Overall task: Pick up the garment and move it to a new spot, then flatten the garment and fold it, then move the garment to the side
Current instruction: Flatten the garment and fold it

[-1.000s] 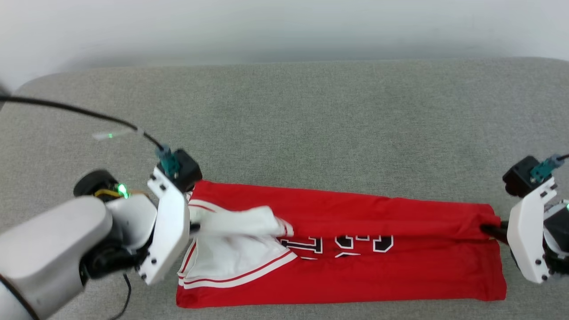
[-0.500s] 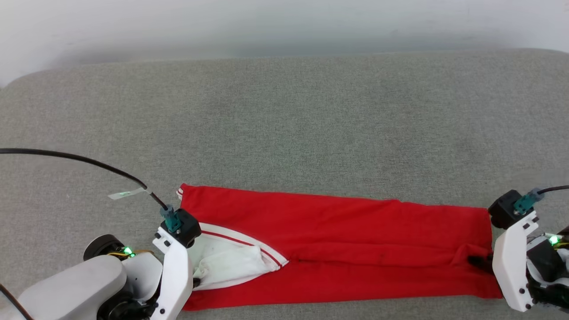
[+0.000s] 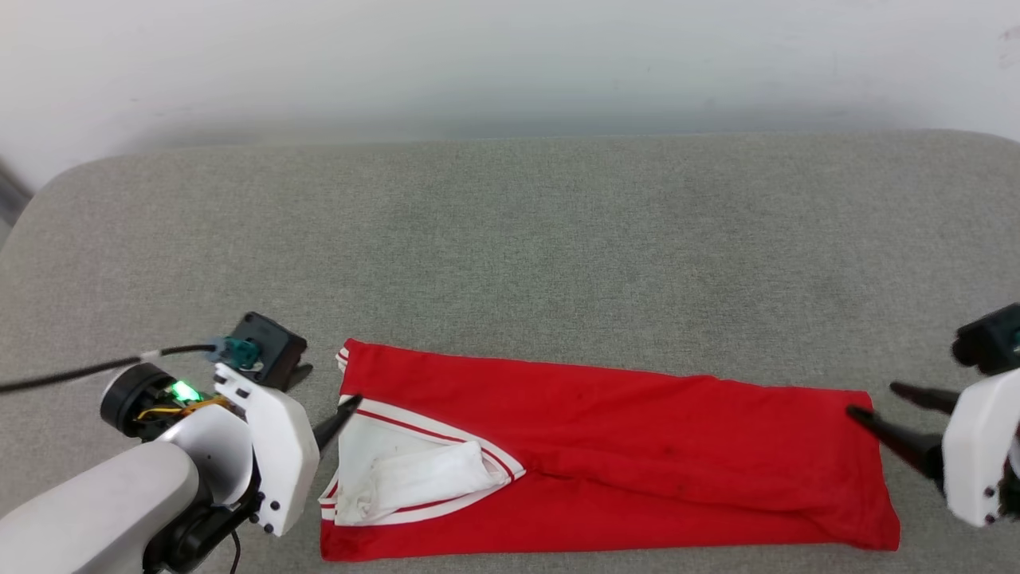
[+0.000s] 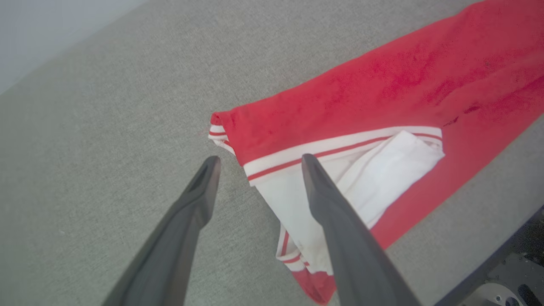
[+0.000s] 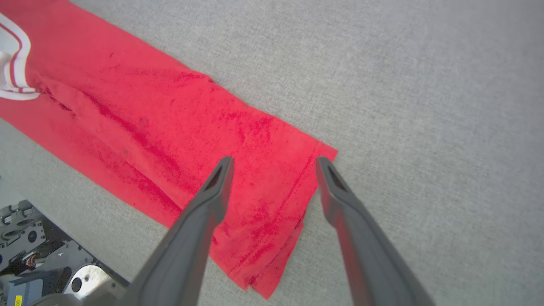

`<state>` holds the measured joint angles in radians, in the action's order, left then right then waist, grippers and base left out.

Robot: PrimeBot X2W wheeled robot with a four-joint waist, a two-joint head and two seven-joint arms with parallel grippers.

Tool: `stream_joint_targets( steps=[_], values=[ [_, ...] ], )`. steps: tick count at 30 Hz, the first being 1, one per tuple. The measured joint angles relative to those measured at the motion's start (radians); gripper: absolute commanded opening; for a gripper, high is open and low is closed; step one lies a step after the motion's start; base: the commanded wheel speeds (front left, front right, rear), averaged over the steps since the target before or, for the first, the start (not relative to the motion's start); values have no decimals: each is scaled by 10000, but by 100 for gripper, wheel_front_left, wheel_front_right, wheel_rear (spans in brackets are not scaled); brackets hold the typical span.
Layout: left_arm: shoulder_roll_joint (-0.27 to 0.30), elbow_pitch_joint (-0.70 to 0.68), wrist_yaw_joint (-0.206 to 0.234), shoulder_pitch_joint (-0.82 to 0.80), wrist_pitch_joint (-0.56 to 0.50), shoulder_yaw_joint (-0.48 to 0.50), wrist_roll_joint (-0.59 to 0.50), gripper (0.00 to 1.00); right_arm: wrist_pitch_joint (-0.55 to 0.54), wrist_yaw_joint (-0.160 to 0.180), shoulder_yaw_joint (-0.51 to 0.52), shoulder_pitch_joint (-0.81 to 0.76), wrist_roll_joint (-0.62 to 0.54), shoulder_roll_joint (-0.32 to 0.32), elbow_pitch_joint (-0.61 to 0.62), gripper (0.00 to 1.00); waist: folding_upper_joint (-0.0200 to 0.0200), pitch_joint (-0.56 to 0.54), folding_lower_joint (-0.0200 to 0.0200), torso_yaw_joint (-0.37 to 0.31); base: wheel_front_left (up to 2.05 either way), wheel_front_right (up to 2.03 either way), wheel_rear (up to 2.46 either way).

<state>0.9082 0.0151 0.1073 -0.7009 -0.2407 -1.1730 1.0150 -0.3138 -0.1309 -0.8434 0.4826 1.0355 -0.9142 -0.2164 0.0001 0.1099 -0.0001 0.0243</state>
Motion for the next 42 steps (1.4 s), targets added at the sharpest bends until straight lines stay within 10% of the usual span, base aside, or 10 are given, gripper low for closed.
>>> stream_joint_targets(
  steps=[13, 21, 42],
  values=[
    [-823, 529, 3039, 1303, 4575, 1333, -1156, 100, 763, 0, 3256, -1865, 1570, 408, -917, 100, 0, 143, 0, 118, 0, 0, 0],
    [-1778, 564, 4291, 2070, 5010, 2966, -2798, 100, 58, 0, 3781, -2549, 2669, 1333, -1528, 100, 0, 489, 1, 376, 0, 0, 0],
    [-5381, -1423, 4033, 6297, 5035, 8753, -8021, 100, -1160, 0, 3260, -2336, 3127, 2357, -1655, 100, 0, 904, 0, 722, 0, 0, 0]
  ],
)
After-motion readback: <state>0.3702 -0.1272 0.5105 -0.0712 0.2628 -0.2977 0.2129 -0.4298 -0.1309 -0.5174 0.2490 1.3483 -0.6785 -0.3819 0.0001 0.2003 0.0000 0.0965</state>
